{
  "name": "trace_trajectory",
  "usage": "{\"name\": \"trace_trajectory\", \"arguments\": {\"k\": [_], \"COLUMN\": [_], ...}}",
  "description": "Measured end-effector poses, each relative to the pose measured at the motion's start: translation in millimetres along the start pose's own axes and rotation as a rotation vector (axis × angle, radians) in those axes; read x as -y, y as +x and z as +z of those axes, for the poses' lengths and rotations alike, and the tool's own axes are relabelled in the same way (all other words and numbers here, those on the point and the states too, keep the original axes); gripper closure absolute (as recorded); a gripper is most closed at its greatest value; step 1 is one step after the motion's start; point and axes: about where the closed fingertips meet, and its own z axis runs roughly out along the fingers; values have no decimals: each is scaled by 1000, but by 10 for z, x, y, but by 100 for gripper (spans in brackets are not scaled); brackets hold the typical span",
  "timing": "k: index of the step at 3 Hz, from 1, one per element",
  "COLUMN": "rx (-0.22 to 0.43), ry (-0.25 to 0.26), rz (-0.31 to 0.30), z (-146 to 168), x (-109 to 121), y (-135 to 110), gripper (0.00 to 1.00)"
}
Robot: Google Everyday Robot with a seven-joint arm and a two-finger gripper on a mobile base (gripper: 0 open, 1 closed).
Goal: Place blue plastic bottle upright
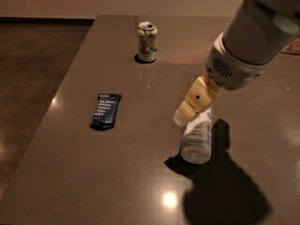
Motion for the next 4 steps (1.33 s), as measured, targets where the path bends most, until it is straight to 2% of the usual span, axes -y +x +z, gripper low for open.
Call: {"name": "trace_trajectory", "arguments": {"k": [1,2,4], "rx": [-15,-36,-106], "ry": [45,72,123], "rz": [165,304,518], "z": [99,233,628], "x": [115,178,306], "y": [-36,-85,-68], "gripper": [0,0,0]}}
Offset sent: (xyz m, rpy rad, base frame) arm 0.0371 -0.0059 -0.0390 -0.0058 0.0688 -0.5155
